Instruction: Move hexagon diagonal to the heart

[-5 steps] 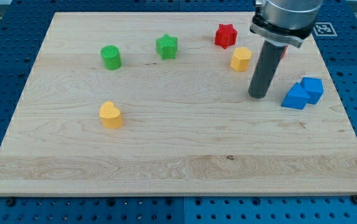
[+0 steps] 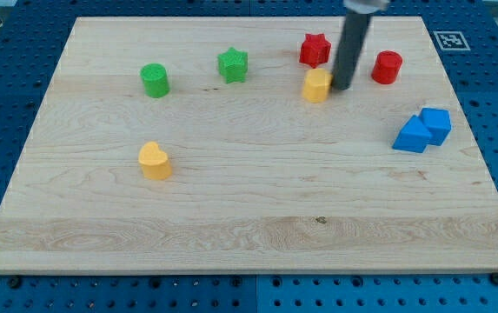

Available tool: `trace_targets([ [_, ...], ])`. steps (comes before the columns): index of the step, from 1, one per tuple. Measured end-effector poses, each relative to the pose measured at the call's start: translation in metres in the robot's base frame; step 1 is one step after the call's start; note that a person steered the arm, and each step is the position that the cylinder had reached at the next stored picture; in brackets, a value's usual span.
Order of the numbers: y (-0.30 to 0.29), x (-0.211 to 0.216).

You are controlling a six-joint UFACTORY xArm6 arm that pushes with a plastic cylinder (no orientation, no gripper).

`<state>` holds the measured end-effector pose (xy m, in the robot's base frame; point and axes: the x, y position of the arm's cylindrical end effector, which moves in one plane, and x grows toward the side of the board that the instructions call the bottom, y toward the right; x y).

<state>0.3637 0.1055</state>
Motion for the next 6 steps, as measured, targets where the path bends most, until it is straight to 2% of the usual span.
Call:
trace_targets([
  [1,-0.061,0.046],
  [2,-0.05,0.042],
  [3,-0.01,0.002],
  [4,-0.041,-0.006],
  [6,-0.137,0.065],
])
